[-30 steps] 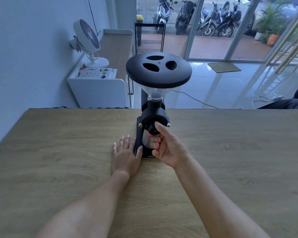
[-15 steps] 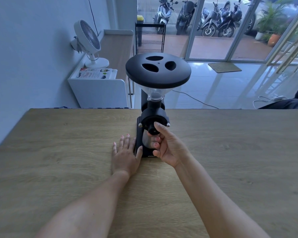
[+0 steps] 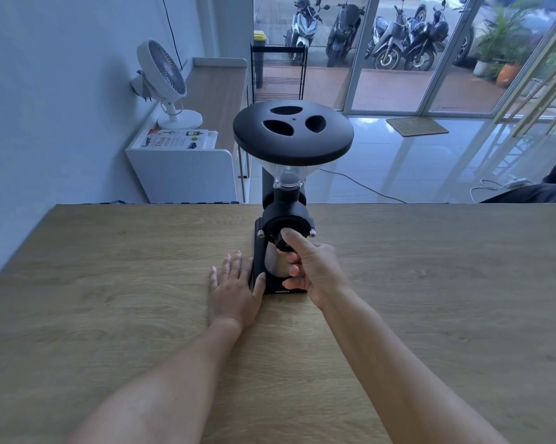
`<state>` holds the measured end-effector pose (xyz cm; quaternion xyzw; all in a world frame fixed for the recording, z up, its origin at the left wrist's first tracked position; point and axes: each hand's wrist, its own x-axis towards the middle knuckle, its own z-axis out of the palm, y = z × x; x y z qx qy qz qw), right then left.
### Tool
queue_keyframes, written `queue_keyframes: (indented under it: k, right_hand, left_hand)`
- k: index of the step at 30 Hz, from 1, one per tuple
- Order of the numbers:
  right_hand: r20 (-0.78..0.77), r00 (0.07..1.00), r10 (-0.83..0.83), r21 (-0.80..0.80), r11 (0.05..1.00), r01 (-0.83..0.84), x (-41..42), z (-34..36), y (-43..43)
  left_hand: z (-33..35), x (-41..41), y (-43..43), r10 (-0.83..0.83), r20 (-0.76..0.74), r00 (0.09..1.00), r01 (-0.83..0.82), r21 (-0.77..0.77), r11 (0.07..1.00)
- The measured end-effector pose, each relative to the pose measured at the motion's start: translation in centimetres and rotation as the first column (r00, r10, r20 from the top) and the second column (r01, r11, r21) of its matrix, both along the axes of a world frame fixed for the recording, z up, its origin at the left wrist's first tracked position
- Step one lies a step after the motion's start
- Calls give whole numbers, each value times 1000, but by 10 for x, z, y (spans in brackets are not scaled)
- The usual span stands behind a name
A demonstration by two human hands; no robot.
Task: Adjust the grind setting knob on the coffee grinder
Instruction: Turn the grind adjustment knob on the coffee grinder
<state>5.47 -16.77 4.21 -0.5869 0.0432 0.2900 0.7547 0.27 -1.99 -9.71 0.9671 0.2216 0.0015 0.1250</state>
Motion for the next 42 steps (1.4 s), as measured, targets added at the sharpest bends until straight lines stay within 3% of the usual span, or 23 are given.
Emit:
queue_keyframes:
  k: [30, 42]
  right_hand:
    - [142, 989, -38, -147, 987, 60, -4, 2, 3]
    - [-29, 978, 207, 147, 969, -201, 0, -4, -9]
  left_hand:
    - [-5, 1, 2, 7, 13, 1000, -7, 8, 1000]
    - [-1, 0, 1, 3, 15, 1000, -3, -2, 1000]
